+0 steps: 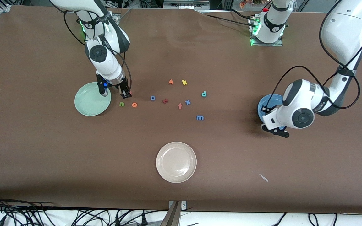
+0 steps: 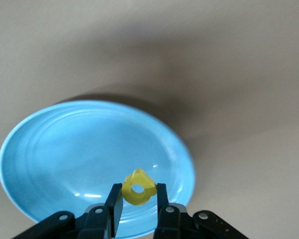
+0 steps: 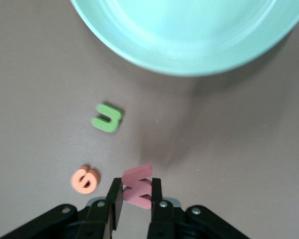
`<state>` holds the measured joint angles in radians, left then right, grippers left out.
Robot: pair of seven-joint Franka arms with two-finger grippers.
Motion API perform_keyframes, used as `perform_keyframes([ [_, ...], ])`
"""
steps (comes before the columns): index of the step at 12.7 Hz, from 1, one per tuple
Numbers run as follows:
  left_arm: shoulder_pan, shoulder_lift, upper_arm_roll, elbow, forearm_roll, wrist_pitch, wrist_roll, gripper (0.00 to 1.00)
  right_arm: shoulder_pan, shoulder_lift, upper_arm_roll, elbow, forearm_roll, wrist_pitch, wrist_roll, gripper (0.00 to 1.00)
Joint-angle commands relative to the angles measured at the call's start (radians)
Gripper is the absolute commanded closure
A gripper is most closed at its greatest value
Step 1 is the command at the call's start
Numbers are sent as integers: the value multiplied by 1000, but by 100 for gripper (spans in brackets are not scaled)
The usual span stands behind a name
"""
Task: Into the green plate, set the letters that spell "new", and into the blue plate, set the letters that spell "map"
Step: 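Drop the yellow letter on the blue plate while the right gripper drops pink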
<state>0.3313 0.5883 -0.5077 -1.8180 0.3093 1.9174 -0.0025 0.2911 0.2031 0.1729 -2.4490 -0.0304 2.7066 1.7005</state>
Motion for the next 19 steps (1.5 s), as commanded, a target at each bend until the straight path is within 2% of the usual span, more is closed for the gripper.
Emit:
perform_keyframes([
  [1,43,-166,-12,-221,-13,162,26,80,2,-160,-103,-18,-16,-186,-208,85],
  [2,51,-197,-11,-294,-13,248,21,75,2,-181,-163,-18,-16,-233,-314,85],
  [3,60,-208,-11,-328,-15,290,22,27,2,-197,-220,-22,-16,-263,-432,85],
  [4,58,-205,-12,-316,-15,263,21,0,0,-197,-275,-25,-14,-277,-541,85],
  [5,55,-205,-12,-275,-24,215,19,0,0,-185,-321,-30,-13,-272,-621,84],
  [7,38,-205,-40,-186,-76,85,-8,0,0,-133,-369,-48,-11,-231,-688,84],
  [9,38,-209,-115,-179,-156,80,-173,0,-4,-73,-381,-74,3,-157,-693,84],
  [10,38,-205,-170,-185,-157,110,-288,0,-3,-53,-383,-87,3,-118,-691,81],
  [11,35,-202,-216,-197,-159,156,-386,0,-3,-39,-383,-93,3,-107,-693,72],
  [12,17,-191,-251,-214,-157,193,-468,0,-3,-33,-383,-91,3,-106,-691,44],
  [13,-29,-179,-258,-216,-157,228,-563,0,-3,-37,-383,-91,3,-108,-693,11],
  [14,-91,-159,-256,-216,-147,257,-664,0,-3,-54,-382,-90,3,-116,-694,1],
  [16,-184,-115,-249,-225,-122,362,-788,0,-1,-93,-354,-85,-5,-129,-706,1],
  [17,-214,-92,-249,-231,-72,388,-856,0,-1,-93,-314,-75,-6,-128,-743,1],
  [19,-283,-15,-245,-234,81,449,-1056,0,2,-39,-291,-6,-8,-120,-920,1],
])
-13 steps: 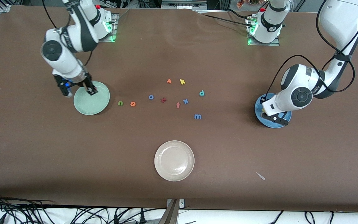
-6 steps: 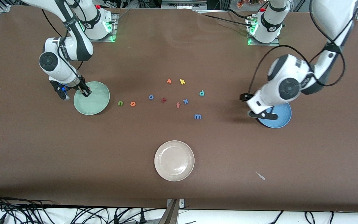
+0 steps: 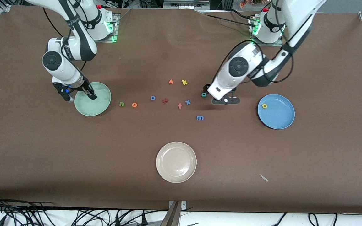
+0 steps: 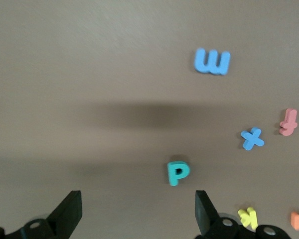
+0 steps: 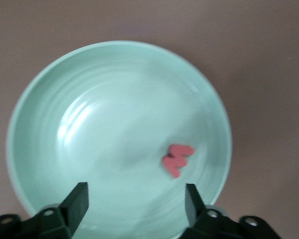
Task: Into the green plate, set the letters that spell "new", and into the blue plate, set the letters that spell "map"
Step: 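Grasp the teal letter with the left gripper while the right gripper grasps green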
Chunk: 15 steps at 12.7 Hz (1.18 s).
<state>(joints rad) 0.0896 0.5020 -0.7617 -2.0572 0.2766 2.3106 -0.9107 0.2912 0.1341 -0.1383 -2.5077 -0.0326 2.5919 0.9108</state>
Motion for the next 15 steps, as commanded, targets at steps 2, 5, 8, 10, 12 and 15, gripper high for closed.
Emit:
perform_keyframes([
  [2,-50,148,9,12,269,98,-290,0,6,74,58,119,-4,-1,-300,1],
  [5,-60,196,10,32,323,96,-336,2,11,154,134,182,-3,72,-343,1],
  [8,-67,208,12,35,325,96,-370,22,11,206,161,205,3,109,-340,28],
  [10,-67,210,10,35,323,96,-376,39,16,213,163,204,3,108,-340,34],
  [12,-82,210,12,35,323,95,-408,50,17,213,163,205,3,108,-337,34],
  [15,-102,210,18,35,323,93,-447,75,19,211,164,236,3,93,-359,34],
])
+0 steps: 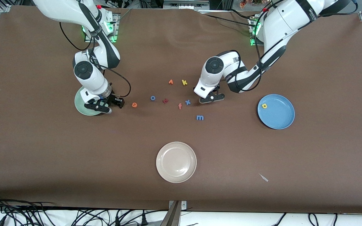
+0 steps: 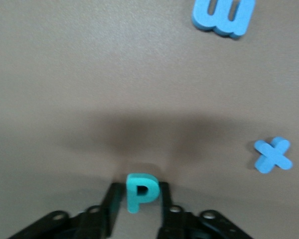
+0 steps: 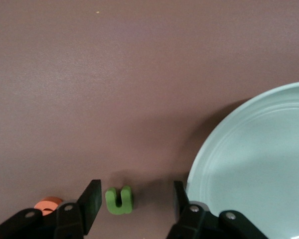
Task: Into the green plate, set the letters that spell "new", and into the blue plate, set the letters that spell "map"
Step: 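Grasp the teal letter with the left gripper while the right gripper grasps green, then drop the teal letter on the blue plate while the right gripper drops green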
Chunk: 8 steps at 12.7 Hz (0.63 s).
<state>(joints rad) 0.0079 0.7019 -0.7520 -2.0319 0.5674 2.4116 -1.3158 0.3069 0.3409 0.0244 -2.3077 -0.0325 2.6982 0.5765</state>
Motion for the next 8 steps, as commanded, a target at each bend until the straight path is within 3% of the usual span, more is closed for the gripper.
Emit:
perform_keyframes([
  [1,-20,10,10,10,34,-8,-42,77,3,6,6,37,3,-17,-17,34],
  [5,0,1,14,27,32,-28,-19,92,23,46,8,37,0,-17,-17,34],
  [8,88,-9,-6,97,-22,-228,137,93,37,69,6,44,2,-15,-27,33],
])
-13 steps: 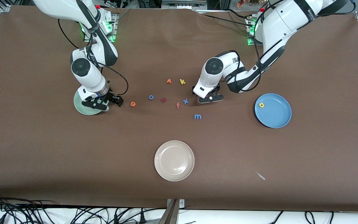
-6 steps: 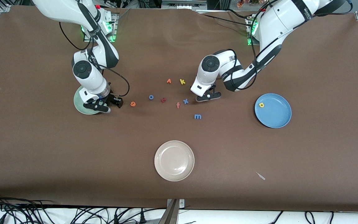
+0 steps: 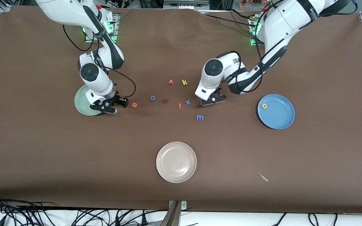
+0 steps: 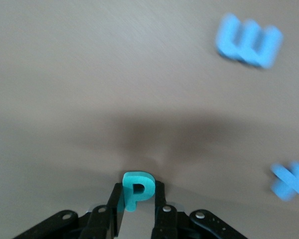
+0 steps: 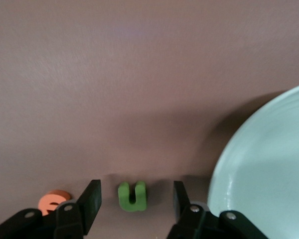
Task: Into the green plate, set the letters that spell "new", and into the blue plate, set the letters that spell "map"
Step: 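Drop the teal letter on the blue plate while the right gripper drops green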
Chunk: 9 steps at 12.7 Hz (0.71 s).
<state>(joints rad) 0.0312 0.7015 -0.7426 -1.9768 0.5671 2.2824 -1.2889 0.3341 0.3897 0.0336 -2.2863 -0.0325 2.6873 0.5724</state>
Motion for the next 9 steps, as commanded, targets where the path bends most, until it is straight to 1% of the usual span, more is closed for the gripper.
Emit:
perform_keyframes([
  [1,116,-22,-36,59,-68,-157,225,93,9,21,-3,22,3,-4,-25,34],
  [3,208,-33,-47,93,-95,-300,449,93,8,34,-1,22,2,-9,-28,35],
  [4,261,-36,-47,105,-95,-349,571,93,9,37,-3,24,2,-9,-29,48],
  [5,319,-37,-47,113,-95,-383,694,93,8,32,-3,24,2,-12,-31,64],
  [6,372,-39,-50,124,-95,-418,830,93,9,32,-3,33,2,-20,-31,76],
  [8,455,-34,-47,144,-95,-449,1038,92,11,28,-3,57,0,-73,-31,85],
  [9,490,-31,-46,142,-93,-451,1112,92,11,17,-3,86,2,-136,-23,86],
])
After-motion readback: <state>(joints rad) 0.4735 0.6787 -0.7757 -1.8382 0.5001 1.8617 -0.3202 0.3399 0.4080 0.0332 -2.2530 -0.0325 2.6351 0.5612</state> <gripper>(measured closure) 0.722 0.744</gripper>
